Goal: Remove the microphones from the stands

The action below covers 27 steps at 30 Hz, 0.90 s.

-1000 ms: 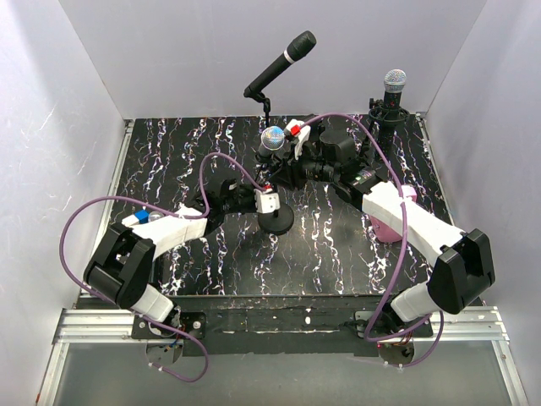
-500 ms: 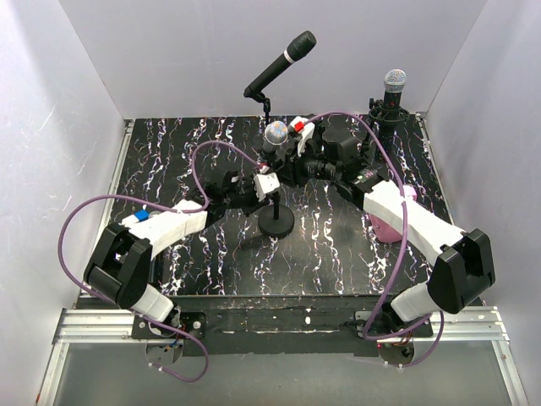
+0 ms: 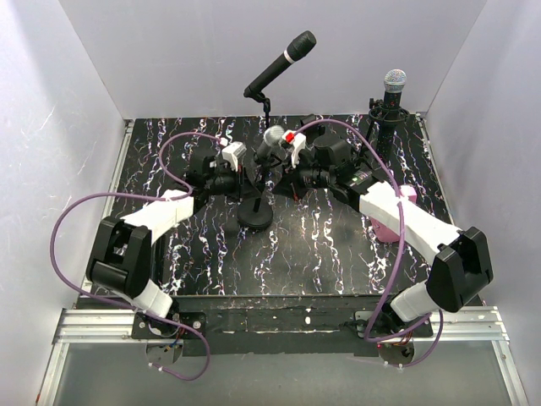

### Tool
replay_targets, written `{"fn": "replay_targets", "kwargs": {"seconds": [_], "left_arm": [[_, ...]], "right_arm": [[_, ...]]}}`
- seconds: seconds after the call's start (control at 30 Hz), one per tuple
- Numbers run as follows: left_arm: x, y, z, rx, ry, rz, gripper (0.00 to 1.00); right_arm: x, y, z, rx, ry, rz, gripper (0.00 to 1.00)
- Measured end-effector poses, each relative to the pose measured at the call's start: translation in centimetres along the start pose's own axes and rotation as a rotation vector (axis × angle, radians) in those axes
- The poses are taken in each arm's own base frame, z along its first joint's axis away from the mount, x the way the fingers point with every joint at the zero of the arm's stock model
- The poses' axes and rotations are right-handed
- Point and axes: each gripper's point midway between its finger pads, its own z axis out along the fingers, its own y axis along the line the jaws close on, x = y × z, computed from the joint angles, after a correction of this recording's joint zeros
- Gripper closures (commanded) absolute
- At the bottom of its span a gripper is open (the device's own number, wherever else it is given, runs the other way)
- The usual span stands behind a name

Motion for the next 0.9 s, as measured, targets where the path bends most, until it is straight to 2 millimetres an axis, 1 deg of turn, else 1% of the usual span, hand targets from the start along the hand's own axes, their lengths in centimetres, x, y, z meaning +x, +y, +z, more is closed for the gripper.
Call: {"fn": "replay_targets", "kwargs": {"seconds": [0.07, 0.2, 0.4, 0.63, 0.67, 0.7, 0.73, 0.8, 0.9], "left_arm": [[-0.3, 0.1, 0.1, 0.047, -0.003, -0.088, 1.00], [-0.5, 0.0, 0.1, 0.111, -0.006, -0.204, 1.00], [0.0, -0.9, 0.3, 0.176, 0.007, -0.287, 1.00], [0.8, -0.7, -0.5, 0.208, 0.018, -0.344, 0.99], [1.0, -0.6, -0.6, 0.213, 0.020, -0.353, 0.96], [1.1, -0.6, -0.7, 0.220, 0.023, -0.361, 0.88], [1.2, -0.5, -0.9, 0.225, 0.026, -0.370, 0.82], [1.3, -0.2, -1.1, 0.227, 0.026, -0.380, 0.65], [1.9, 0.3, -1.0, 0.219, 0.041, -0.389, 0.57]], "right_arm": [[0.1, 0.0, 0.0, 0.001, 0.004, 0.002, 0.99], [0.2, -0.2, 0.1, 0.003, 0.007, 0.004, 0.99], [0.7, -0.3, 0.4, 0.003, 0.022, 0.013, 0.99], [0.8, -0.3, 0.3, 0.004, 0.033, 0.018, 0.99], [0.8, -0.3, 0.3, 0.004, 0.033, 0.017, 0.99], [0.8, -0.3, 0.3, 0.004, 0.034, 0.015, 0.98], [0.8, -0.3, 0.3, 0.004, 0.034, 0.011, 0.96], [0.9, -0.3, 0.3, 0.003, 0.037, 0.005, 0.89], [1.3, -0.4, 0.2, 0.002, 0.053, -0.019, 0.81]]}}
